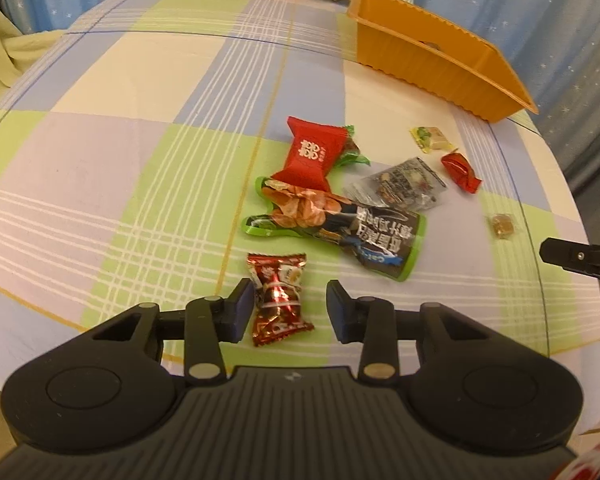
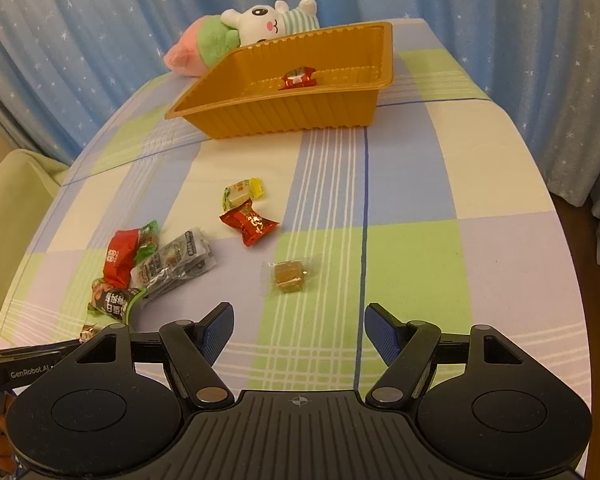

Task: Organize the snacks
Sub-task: 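Grasp the striped red-brown candy with the left tool while the right tool grasps the small clear gold candy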

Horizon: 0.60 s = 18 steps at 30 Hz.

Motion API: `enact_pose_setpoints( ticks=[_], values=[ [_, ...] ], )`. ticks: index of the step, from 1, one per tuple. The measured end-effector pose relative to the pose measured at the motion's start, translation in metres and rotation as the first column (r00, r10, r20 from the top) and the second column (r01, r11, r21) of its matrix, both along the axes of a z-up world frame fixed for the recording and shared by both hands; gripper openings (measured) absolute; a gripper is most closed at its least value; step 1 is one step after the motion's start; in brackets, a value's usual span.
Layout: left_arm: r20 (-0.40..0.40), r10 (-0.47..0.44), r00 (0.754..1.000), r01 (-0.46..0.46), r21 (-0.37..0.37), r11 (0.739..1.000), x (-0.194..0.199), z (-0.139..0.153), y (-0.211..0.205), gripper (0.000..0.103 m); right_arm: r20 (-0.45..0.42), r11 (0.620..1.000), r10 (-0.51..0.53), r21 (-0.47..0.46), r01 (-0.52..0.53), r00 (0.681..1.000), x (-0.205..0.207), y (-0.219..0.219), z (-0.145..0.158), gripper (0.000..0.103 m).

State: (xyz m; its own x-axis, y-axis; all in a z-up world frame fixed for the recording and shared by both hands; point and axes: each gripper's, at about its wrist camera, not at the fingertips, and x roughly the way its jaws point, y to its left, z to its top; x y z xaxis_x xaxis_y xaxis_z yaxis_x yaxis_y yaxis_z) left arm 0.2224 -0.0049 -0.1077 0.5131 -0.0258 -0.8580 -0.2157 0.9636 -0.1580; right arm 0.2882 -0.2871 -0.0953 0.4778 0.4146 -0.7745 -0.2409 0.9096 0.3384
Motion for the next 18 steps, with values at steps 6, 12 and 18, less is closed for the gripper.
enact_pose_setpoints(
  ticks=[6, 12, 18],
  values=[
    [-0.003, -0.022, 1.000, 0.022, 0.077, 0.997, 0.000, -0.001, -0.006, 0.025, -0.007, 1.000, 0.024, 0.000, -0.024, 1.000, 0.006, 0.001, -0.005, 0.072],
    [-0.002, -0.029, 1.000, 0.029, 0.097, 0.995, -0.003, -0.001, -0.007, 0.020, 0.002, 0.997, 0.073, -0.020, -0.073, 0.997, 0.010, 0.007, -0.011, 0.072],
    [-0.001, 0.002, 1.000, -0.002, 0.128, 0.992, -0.009, 0.002, -0.002, 0.018, 0.050, 0.978, 0.185, -0.102, -0.180, 0.981, 0.013, 0.018, -0.017, 0.072]
  ],
)
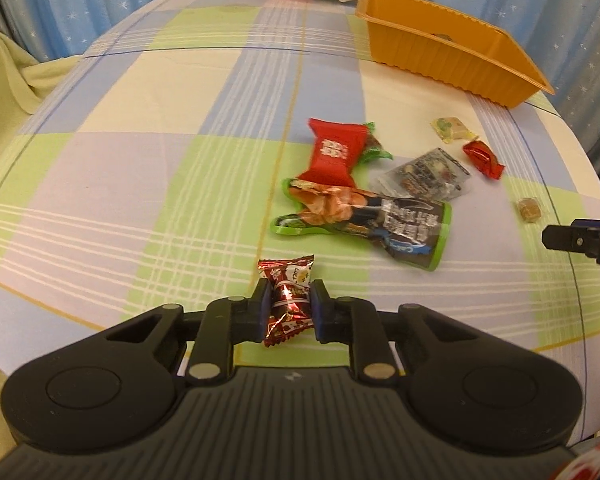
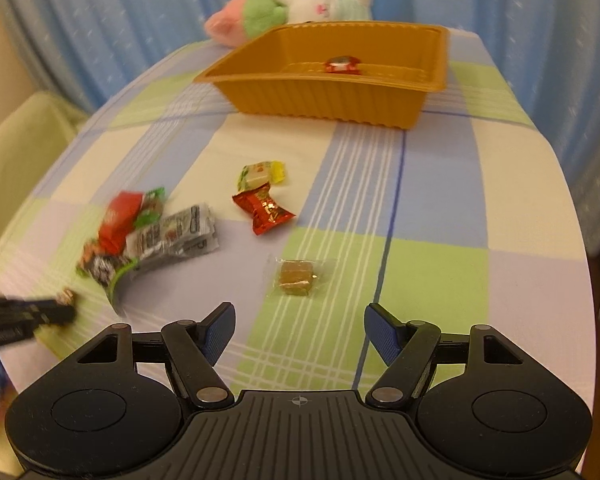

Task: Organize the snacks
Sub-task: 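Grasp the striped red-brown candy with the left tool while the right tool grasps the small clear gold candy, then carry both held candies over the orange tray with both tools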

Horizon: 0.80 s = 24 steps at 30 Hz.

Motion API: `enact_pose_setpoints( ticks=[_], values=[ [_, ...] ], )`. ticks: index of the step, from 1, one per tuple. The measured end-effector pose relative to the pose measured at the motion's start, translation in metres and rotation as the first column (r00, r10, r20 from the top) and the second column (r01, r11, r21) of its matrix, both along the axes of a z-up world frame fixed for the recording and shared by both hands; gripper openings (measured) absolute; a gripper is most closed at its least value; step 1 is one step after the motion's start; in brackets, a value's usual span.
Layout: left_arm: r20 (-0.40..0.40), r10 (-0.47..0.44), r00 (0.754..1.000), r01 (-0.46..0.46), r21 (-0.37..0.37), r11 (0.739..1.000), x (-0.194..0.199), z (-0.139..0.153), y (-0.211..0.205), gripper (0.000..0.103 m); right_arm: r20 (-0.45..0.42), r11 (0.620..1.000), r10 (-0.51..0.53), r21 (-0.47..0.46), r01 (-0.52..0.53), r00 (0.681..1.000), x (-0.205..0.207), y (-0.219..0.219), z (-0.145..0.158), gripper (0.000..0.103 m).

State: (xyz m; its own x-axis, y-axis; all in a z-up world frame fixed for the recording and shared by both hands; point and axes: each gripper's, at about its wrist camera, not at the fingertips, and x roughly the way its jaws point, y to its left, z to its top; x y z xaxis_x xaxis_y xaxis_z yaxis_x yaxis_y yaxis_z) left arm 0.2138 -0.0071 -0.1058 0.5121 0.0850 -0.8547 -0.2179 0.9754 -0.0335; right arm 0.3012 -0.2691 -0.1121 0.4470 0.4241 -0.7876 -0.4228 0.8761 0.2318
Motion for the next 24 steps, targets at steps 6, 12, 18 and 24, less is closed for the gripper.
enact_pose_setpoints(
  ticks=[6, 12, 18, 24],
  values=[
    [0.009, 0.055, 0.998, -0.055, 0.016, 0.998, -0.007, 0.005, 0.011, 0.018, 0.018, 0.999, 0.040, -0.007, -0.040, 0.999, 0.008, 0.007, -0.007, 0.060],
    [0.016, 0.102, 0.995, -0.102, 0.024, 0.994, -0.012, 0.008, 0.018, 0.018, -0.018, 0.999, -0.005, 0.033, 0.006, 1.000, 0.022, 0.009, -0.012, 0.050],
    [0.020, 0.124, 0.992, -0.125, 0.030, 0.992, -0.015, 0.010, 0.019, 0.018, 0.030, 0.999, 0.035, -0.018, -0.034, 0.999, 0.023, 0.019, -0.012, 0.036],
    [0.025, 0.127, 0.992, -0.128, 0.037, 0.991, -0.014, 0.012, 0.015, 0.018, 0.089, 0.993, 0.102, -0.063, -0.096, 0.991, 0.016, 0.027, -0.015, 0.032]
  ],
)
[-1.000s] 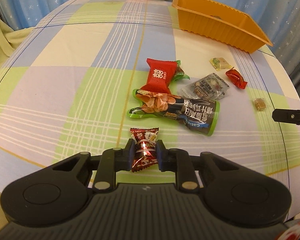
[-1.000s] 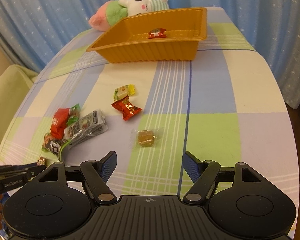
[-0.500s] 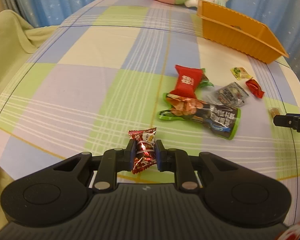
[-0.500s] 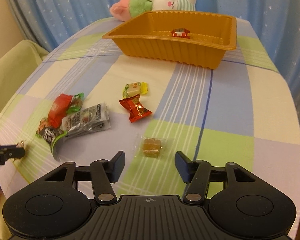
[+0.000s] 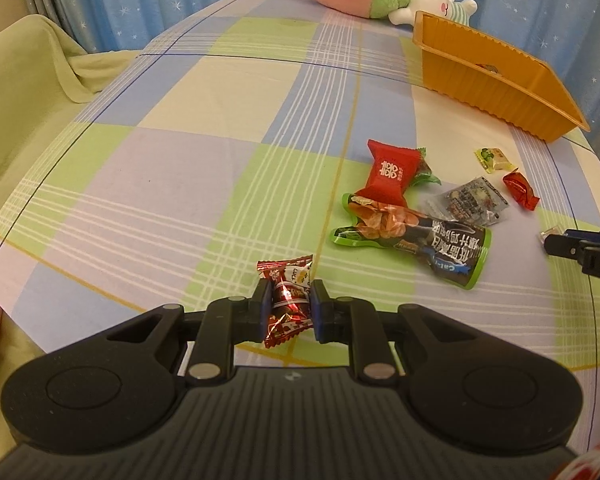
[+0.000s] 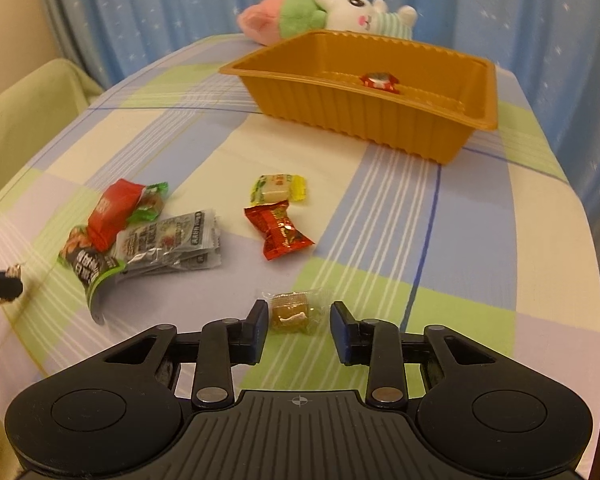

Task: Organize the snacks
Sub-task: 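Carry both held candies over the orange tray with both tools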

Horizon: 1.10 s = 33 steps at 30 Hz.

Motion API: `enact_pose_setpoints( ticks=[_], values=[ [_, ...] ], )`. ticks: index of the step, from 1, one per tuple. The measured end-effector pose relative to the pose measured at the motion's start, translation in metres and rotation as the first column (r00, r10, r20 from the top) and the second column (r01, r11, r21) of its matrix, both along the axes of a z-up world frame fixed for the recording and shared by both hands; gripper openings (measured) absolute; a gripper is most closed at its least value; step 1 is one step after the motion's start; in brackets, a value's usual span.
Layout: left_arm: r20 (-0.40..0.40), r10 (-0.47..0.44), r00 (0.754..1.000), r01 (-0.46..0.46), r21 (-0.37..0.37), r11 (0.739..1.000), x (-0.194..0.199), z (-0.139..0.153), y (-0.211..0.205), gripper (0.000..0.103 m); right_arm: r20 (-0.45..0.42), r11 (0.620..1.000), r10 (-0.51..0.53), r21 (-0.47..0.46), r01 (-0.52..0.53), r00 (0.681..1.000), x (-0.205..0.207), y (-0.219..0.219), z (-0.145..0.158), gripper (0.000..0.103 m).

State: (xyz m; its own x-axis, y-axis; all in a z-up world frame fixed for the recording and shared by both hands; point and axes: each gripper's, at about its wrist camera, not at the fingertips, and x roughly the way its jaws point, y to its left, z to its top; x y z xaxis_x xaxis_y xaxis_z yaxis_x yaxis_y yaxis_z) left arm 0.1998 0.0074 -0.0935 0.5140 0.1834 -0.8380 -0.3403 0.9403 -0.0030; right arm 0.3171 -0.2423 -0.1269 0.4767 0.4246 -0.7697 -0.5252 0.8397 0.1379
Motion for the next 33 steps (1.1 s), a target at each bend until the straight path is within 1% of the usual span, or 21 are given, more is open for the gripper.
enact_pose_setpoints(
  ticks=[5, 10, 15, 19, 22, 25, 33],
  values=[
    [0.008, 0.001, 1.000, -0.001, 0.005, 1.000, 0.001, 0.006, -0.004, 0.018, 0.010, 0.999, 0.025, 0.023, -0.025, 1.000, -0.001, 0.000, 0.000, 0.027],
    [0.011, -0.020, 1.000, 0.020, 0.014, 1.000, 0.003, 0.011, -0.006, 0.018, 0.009, 0.998, 0.034, 0.047, -0.034, 0.999, -0.001, -0.002, 0.004, 0.027],
    [0.027, -0.053, 0.998, 0.052, 0.018, 0.998, 0.011, 0.019, -0.004, 0.018, 0.011, 0.997, 0.012, 0.071, -0.012, 1.000, -0.001, -0.006, 0.013, 0.027],
    [0.046, -0.114, 0.992, 0.113, 0.027, 0.993, 0.027, 0.029, -0.004, 0.018, 0.018, 0.996, -0.028, 0.090, 0.026, 0.999, 0.003, -0.010, 0.026, 0.027],
    [0.063, -0.177, 0.982, 0.175, 0.037, 0.984, 0.047, 0.038, -0.006, 0.018, 0.026, 0.992, -0.073, 0.108, 0.069, 0.997, 0.008, -0.015, 0.038, 0.027],
    [0.090, -0.238, 0.967, 0.234, 0.052, 0.971, 0.069, 0.049, -0.010, 0.018, 0.033, 0.985, -0.119, 0.131, 0.114, 0.992, 0.016, -0.023, 0.049, 0.027],
    [0.153, -0.379, 0.913, 0.371, 0.081, 0.925, 0.139, 0.072, -0.029, 0.018, 0.066, 0.956, -0.239, 0.188, 0.223, 0.969, 0.052, -0.044, 0.077, 0.027]
  ],
)
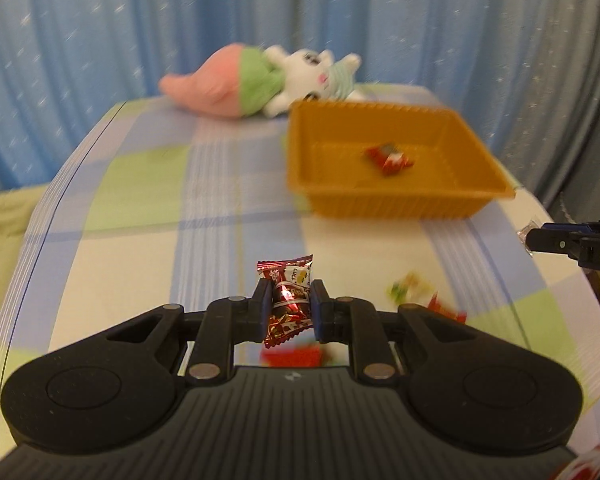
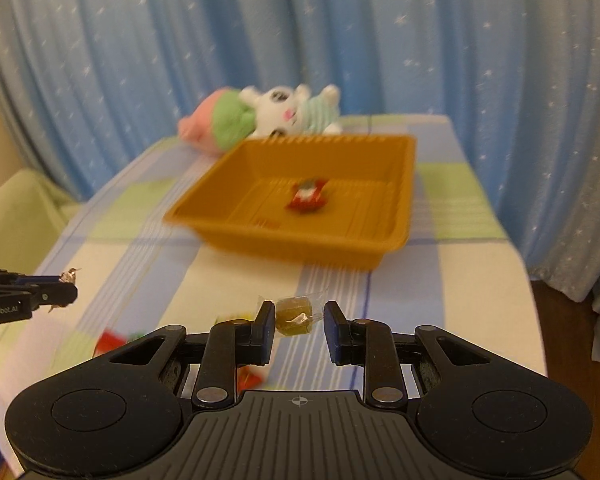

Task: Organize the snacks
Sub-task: 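Carry both held candies over the orange tray with both tools, then open the left tool then the right tool to drop candies into the tray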

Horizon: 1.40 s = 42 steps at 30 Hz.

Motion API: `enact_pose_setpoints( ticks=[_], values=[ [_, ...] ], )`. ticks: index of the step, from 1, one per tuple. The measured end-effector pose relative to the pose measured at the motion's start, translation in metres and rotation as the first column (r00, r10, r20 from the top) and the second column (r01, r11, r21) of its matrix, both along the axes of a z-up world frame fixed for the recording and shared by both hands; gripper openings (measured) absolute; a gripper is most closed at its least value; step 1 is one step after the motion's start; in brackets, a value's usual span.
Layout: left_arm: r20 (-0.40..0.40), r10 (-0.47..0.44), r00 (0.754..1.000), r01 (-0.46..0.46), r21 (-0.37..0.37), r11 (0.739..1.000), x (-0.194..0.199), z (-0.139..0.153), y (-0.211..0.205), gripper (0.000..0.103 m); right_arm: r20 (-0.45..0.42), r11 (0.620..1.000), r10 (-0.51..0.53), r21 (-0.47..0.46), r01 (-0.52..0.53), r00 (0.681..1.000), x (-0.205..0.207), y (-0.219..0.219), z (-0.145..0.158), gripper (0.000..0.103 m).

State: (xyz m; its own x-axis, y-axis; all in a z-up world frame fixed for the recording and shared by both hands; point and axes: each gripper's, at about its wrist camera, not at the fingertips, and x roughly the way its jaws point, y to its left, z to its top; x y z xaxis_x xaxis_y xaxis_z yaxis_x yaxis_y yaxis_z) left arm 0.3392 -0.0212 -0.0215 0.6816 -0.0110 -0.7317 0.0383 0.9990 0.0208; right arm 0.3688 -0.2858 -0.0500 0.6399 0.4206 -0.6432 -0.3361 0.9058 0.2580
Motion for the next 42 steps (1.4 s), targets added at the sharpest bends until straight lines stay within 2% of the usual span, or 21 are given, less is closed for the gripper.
enact_pose_setpoints(
  ticks=[10, 21, 31, 42],
  values=[
    [0.048, -0.117, 0.992, 0.116, 0.032, 0.993, 0.098, 0.009, -0.027, 0.018, 0.045, 0.996, -0.081, 0.031, 0.080, 0.996, 0.070, -0.010, 0.020, 0.027],
    [0.001, -0.189, 0.982, 0.189, 0.070, 0.979, 0.183, -0.013, -0.043, 0.018, -0.004, 0.996, -0.086, 0.007, 0.087, 0.996, 0.143, -0.001, -0.001, 0.027],
    [-0.075, -0.222, 0.972, 0.229, 0.099, 0.968, 0.222, -0.044, -0.054, 0.018, -0.048, 0.995, -0.077, -0.060, 0.074, 0.996, 0.173, 0.013, -0.026, 0.027],
    [-0.092, -0.213, 0.973, 0.221, 0.088, 0.971, 0.236, -0.051, -0.054, 0.021, -0.054, 0.993, -0.098, -0.078, 0.094, 0.994, 0.181, 0.014, -0.028, 0.027]
  ],
)
